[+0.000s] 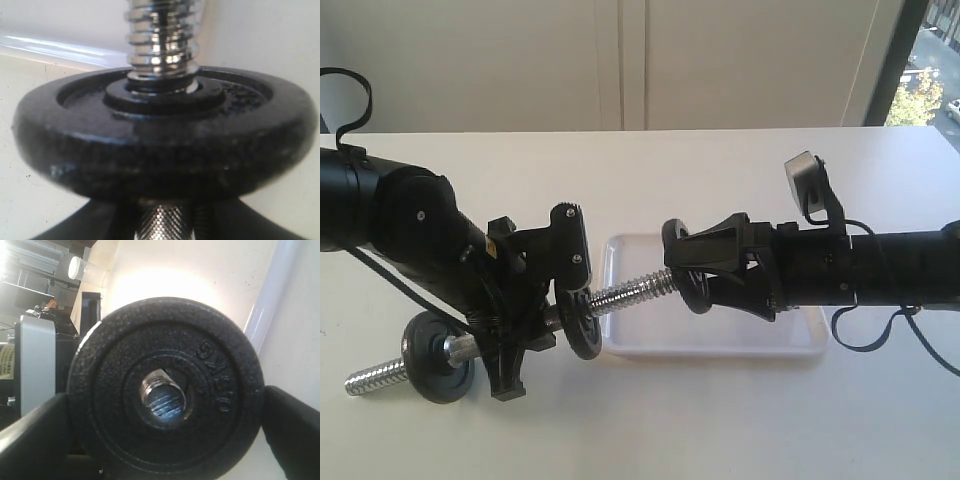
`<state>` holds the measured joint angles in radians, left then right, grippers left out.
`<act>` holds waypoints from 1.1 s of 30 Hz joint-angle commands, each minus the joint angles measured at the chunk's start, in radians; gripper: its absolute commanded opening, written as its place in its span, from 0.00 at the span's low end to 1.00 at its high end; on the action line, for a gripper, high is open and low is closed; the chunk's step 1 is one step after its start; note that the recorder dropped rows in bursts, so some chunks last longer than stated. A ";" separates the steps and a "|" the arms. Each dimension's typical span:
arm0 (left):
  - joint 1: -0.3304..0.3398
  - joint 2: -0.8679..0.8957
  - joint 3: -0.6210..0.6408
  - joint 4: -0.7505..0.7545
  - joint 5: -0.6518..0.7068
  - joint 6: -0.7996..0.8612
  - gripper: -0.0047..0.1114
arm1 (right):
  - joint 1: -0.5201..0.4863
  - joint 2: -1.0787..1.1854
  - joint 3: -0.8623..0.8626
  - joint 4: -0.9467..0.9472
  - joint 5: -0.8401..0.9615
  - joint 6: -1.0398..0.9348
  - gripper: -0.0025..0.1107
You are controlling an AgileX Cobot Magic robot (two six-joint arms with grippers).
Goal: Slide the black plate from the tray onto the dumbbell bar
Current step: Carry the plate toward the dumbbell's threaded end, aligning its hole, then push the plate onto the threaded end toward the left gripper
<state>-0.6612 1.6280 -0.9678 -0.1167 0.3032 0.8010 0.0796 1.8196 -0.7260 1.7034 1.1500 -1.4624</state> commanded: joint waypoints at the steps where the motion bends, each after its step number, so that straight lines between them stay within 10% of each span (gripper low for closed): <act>1: 0.002 -0.044 -0.020 -0.031 -0.070 -0.005 0.04 | 0.000 -0.028 0.001 0.034 0.071 0.004 0.02; 33: 0.002 -0.044 -0.020 -0.031 -0.107 -0.098 0.04 | 0.049 0.009 0.018 0.041 0.071 -0.055 0.02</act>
<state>-0.6612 1.6280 -0.9678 -0.1077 0.2968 0.7490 0.1273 1.8356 -0.7090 1.7373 1.1422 -1.4916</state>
